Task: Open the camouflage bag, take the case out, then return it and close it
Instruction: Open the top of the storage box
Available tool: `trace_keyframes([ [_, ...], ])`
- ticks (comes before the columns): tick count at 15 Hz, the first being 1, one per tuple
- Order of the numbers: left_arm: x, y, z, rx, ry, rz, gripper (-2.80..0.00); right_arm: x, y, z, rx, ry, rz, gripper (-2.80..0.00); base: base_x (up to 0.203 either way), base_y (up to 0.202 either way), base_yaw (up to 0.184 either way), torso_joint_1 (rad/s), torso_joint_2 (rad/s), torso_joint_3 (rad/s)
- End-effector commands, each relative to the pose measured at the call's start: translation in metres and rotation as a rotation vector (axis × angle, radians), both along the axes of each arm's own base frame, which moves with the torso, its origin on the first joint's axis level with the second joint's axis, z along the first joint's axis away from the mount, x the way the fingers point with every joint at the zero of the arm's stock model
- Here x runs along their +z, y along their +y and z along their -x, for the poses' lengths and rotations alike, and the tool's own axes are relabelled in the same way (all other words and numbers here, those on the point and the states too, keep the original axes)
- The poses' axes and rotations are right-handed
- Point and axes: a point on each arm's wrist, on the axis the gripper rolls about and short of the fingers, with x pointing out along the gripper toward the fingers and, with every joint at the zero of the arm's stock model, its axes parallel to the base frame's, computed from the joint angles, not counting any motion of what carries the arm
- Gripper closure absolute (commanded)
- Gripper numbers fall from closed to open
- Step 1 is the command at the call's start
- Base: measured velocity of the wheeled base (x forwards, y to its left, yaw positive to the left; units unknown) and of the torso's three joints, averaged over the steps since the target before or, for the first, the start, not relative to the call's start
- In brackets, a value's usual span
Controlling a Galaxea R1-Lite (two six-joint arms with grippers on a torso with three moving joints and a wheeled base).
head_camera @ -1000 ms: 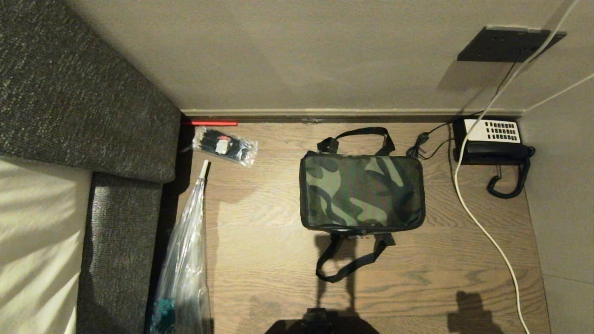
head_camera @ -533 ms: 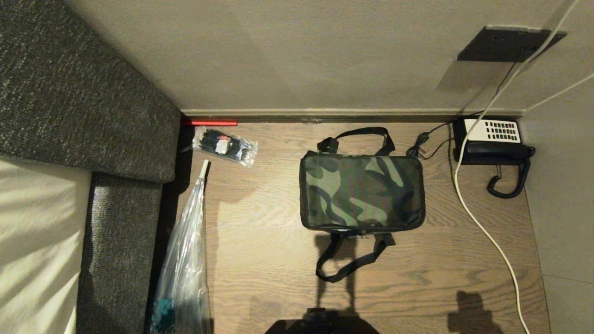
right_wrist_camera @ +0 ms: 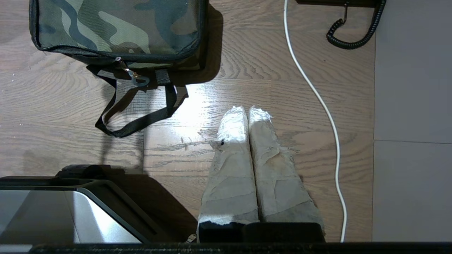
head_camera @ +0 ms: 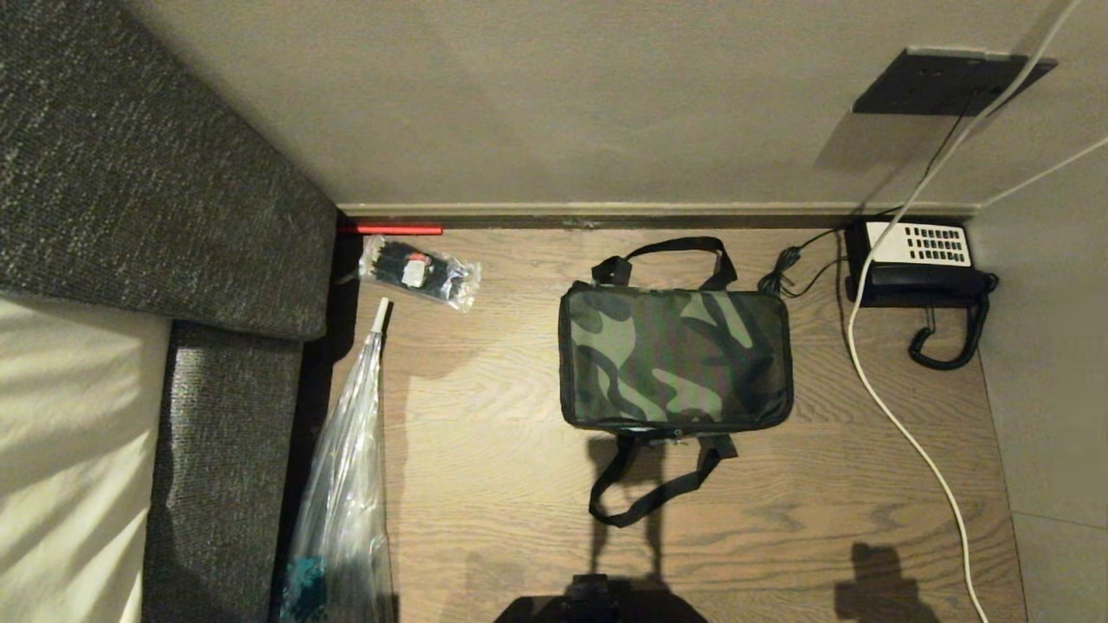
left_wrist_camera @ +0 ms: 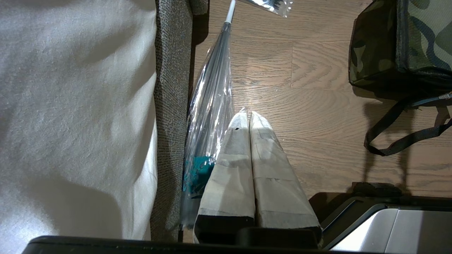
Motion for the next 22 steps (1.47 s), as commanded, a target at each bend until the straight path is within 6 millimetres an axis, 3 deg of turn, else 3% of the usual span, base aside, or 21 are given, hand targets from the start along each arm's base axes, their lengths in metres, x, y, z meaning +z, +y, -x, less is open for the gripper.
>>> trace_keyframes([
  [1,-0.0004,0.0,-0.0002,0.0,0.003,0.001,0.0,-0.0004,0.0,-0.0001,0.0,0.001,0.001,0.0,0.0,0.0,0.0,0.0,0.0,0.0],
  [22,-0.0004,0.0,-0.0002,0.0,0.003,0.001,0.0,-0.0004,0.0,-0.0001,0.0,0.001,0.001,0.0,0.0,0.0,0.0,0.0,0.0,0.0],
])
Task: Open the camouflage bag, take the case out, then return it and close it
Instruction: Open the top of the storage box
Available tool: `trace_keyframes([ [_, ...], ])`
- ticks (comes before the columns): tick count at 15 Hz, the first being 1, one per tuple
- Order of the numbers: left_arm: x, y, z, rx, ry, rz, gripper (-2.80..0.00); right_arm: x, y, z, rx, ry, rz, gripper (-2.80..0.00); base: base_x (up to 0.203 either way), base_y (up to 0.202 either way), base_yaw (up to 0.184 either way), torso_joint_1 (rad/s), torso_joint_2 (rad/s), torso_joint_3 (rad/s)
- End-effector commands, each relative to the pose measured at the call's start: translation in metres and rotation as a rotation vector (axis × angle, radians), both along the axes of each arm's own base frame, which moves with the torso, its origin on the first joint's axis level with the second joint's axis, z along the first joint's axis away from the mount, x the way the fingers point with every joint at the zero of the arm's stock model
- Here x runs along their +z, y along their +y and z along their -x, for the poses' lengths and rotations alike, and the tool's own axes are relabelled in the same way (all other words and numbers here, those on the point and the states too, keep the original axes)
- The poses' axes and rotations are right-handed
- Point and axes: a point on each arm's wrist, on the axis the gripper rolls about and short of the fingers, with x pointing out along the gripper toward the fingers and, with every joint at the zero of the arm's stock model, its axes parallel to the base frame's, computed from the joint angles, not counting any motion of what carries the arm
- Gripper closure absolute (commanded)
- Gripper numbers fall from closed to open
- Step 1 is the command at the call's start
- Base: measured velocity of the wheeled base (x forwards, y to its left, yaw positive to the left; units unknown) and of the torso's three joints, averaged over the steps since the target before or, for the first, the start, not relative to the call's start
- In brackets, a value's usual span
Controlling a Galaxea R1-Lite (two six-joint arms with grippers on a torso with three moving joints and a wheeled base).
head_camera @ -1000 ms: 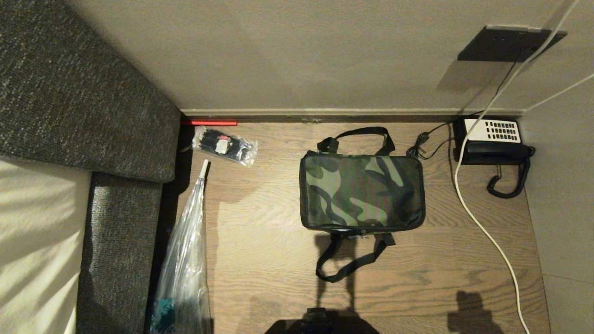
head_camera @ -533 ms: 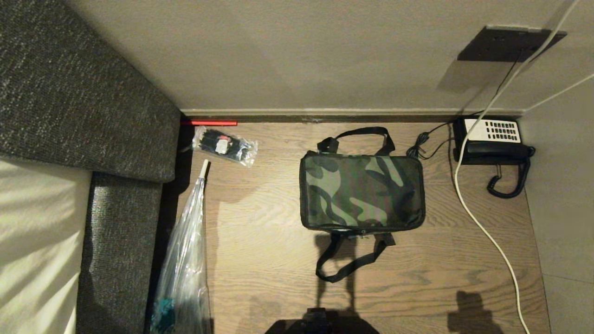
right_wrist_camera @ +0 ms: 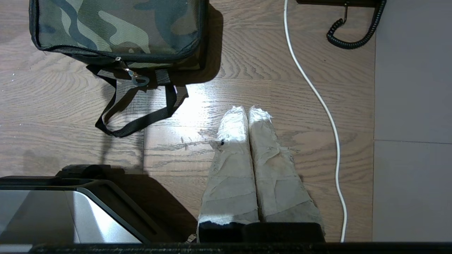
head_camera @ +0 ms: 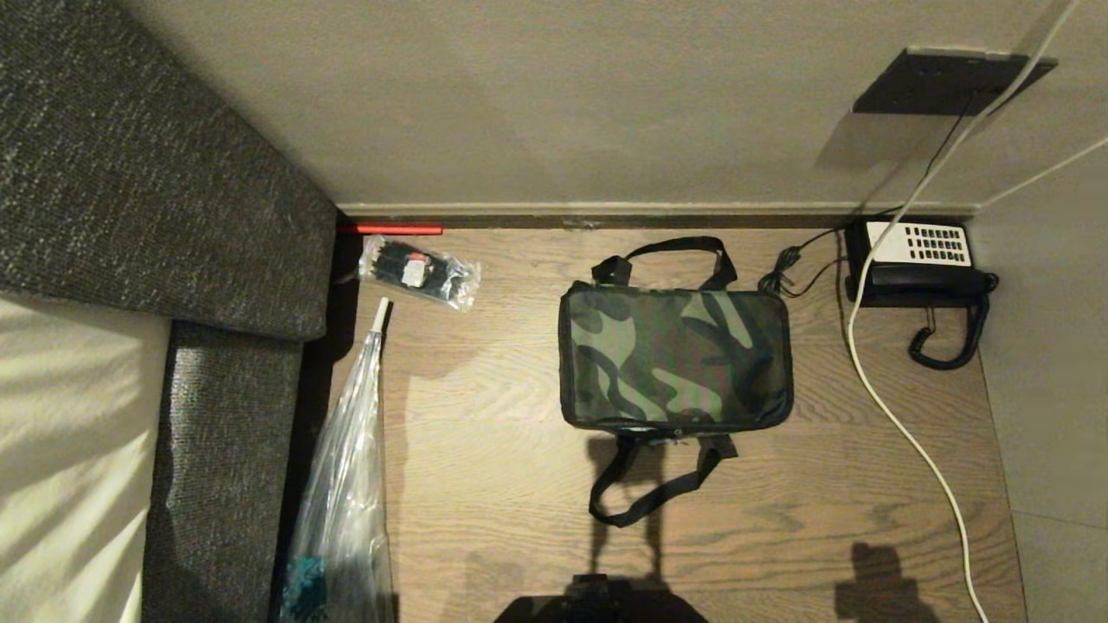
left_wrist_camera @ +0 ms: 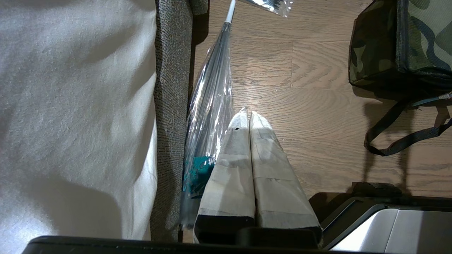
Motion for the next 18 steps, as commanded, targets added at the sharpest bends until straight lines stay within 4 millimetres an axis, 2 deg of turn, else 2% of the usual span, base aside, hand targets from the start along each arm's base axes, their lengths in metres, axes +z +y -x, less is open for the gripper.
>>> trace_keyframes([
  [1,-0.0004,0.0,-0.0002,0.0,0.003,0.0,0.0,-0.0004,0.0,-0.0001,0.001,0.001,0.001,0.0,0.0,0.0,0.0,0.0,0.0,0.0],
  [18,-0.0009,0.0,-0.0003,0.0,0.005,-0.007,0.0,-0.0004,0.0,-0.0001,0.001,0.001,0.001,0.0,0.0,0.0,0.0,0.0,0.0,0.0],
])
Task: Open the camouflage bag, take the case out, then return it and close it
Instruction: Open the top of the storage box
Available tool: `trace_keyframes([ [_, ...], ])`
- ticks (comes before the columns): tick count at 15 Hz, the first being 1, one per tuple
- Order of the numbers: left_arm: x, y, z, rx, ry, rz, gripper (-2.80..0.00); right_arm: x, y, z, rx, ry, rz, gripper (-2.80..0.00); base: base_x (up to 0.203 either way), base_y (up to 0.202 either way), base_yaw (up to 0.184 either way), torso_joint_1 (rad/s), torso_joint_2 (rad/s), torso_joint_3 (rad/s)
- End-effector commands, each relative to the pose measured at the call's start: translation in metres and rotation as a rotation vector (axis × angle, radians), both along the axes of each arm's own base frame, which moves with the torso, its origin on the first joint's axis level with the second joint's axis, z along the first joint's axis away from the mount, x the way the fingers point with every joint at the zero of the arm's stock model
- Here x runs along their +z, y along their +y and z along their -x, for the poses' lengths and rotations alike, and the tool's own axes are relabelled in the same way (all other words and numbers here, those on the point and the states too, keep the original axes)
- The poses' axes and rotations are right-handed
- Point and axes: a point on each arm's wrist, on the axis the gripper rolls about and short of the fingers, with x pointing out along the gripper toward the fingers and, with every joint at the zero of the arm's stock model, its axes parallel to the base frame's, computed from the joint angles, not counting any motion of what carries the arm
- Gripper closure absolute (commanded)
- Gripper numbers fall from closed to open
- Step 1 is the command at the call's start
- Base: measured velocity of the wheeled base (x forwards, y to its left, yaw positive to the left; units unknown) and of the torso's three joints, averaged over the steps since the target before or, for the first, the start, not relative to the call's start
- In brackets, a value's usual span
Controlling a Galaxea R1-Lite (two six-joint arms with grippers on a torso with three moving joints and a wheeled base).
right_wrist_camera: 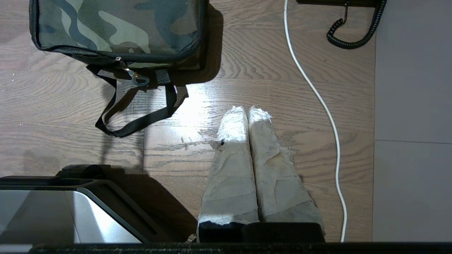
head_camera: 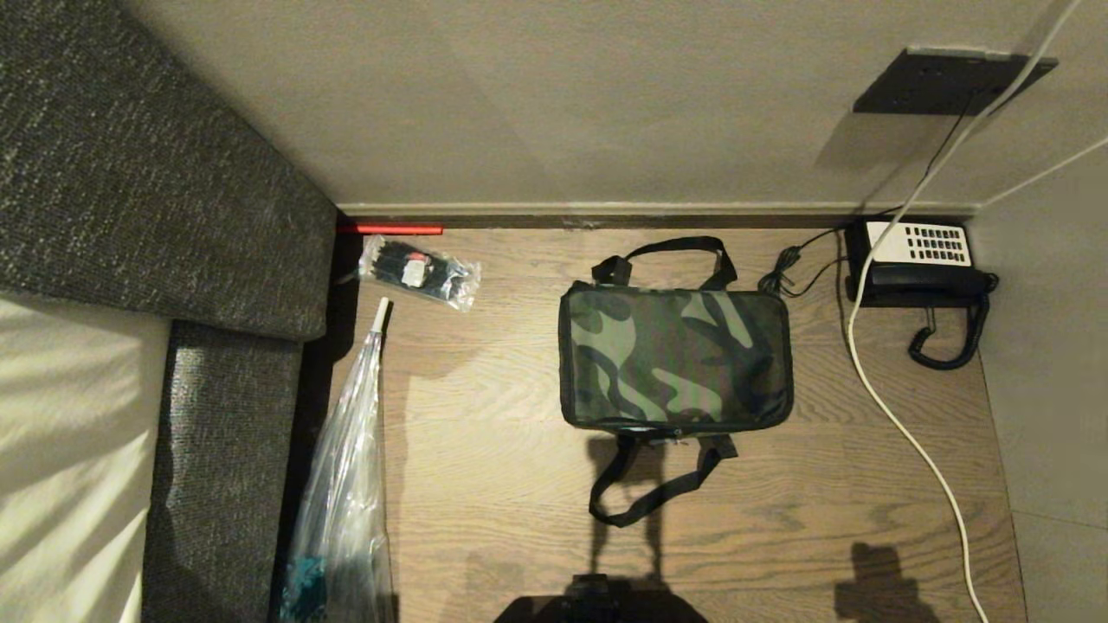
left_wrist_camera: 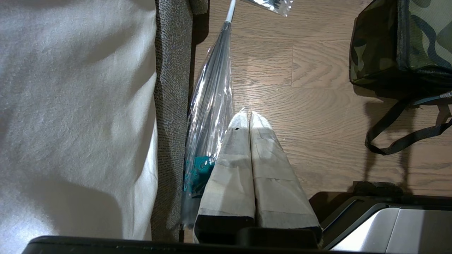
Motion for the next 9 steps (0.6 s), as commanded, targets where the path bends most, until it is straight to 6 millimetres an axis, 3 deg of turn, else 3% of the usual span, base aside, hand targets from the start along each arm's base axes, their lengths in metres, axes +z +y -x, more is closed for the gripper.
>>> trace_keyframes([
  [1,-0.001,0.0,0.0,0.0,0.004,-0.001,0.0,0.0,0.0,0.0,0.003,0.001,0.003,0.0,0.0,0.0,0.0,0.0,0.0,0.0],
  [5,-0.001,0.0,0.0,0.0,0.004,-0.001,0.0,0.004,0.0,0.002,0.003,0.006,-0.013,0.0,0.0,0.0,0.0,0.0,0.0,0.0],
  [7,-0.001,0.0,0.0,0.0,0.004,-0.001,0.0,0.033,0.001,0.017,0.039,-0.014,-0.041,0.0,0.0,0.0,0.0,0.0,0.0,0.0],
  [9,-0.001,0.0,0.0,0.0,0.004,-0.001,0.0,0.061,0.003,0.046,0.107,0.039,-0.066,0.0,0.0,0.0,0.0,0.0,0.0,0.0],
])
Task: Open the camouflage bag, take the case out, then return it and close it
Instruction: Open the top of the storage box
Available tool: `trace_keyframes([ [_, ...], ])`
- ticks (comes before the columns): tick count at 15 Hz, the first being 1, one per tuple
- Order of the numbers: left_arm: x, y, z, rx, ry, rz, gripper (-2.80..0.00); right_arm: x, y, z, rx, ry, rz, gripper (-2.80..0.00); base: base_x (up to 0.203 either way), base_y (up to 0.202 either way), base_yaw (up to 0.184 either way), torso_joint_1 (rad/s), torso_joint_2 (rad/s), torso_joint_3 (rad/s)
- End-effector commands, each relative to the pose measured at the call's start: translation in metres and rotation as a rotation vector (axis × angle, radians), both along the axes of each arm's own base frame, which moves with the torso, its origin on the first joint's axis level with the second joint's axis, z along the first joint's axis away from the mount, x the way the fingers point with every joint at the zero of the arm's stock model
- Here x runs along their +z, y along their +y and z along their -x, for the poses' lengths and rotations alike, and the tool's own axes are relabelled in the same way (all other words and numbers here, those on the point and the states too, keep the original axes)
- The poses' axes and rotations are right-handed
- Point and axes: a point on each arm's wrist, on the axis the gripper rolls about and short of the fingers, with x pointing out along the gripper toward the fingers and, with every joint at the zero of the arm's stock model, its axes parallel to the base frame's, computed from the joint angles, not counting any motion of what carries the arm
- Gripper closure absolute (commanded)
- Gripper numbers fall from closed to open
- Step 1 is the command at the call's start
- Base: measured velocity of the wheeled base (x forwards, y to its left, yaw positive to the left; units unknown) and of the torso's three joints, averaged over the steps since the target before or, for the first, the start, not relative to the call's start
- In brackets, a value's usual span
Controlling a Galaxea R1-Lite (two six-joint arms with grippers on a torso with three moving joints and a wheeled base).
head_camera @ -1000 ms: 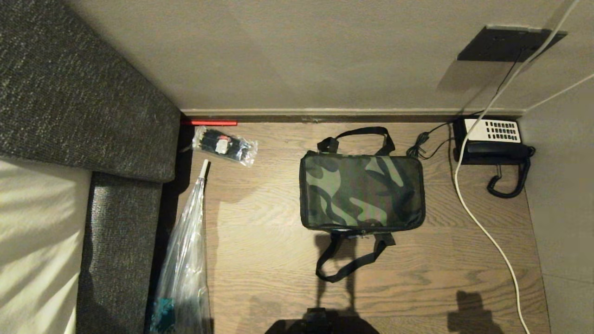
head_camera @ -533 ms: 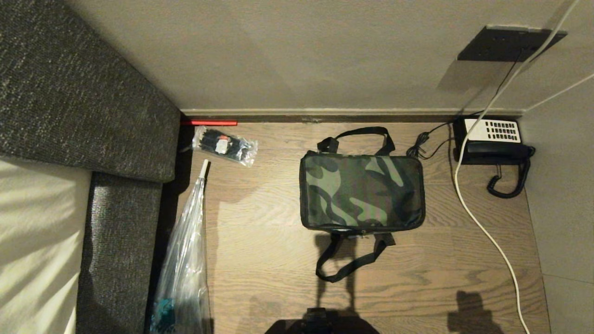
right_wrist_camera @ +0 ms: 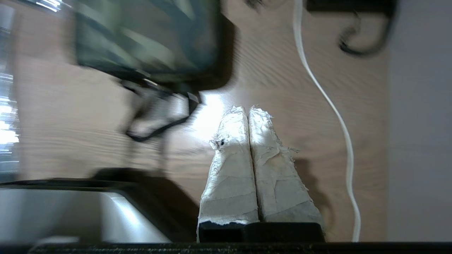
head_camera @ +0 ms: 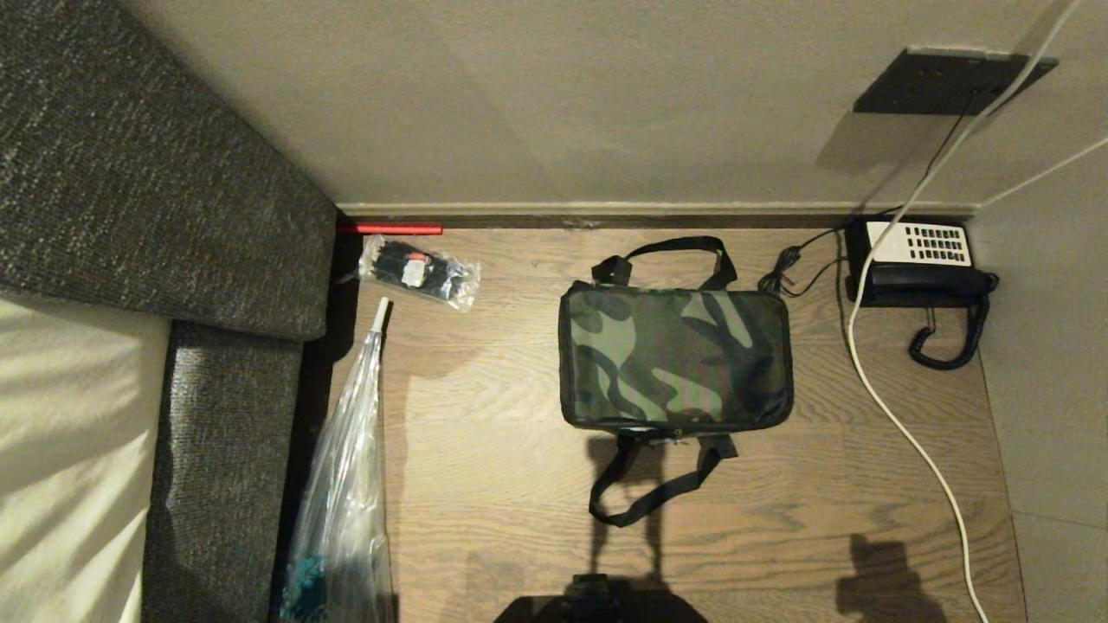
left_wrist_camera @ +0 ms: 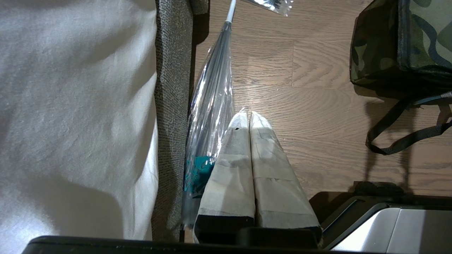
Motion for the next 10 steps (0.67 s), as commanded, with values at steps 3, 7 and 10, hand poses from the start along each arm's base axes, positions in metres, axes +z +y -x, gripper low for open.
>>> trace_keyframes([
  [3,-0.001,0.0,0.0,0.0,0.004,0.0,0.0,0.027,0.005,0.04,0.208,0.106,-0.036,0.0,0.0,0.0,0.0,0.0,0.0,0.0],
  [7,-0.001,0.0,0.0,0.0,0.004,0.0,0.0,0.059,0.006,0.026,0.261,0.182,-0.126,0.0,0.0,0.0,0.0,0.0,0.0,0.0],
  [10,-0.001,0.0,0.0,0.0,0.004,0.0,0.0,0.097,0.006,-0.04,0.256,0.448,-0.247,0.0,0.0,0.0,0.0,0.0,0.0,0.0],
])
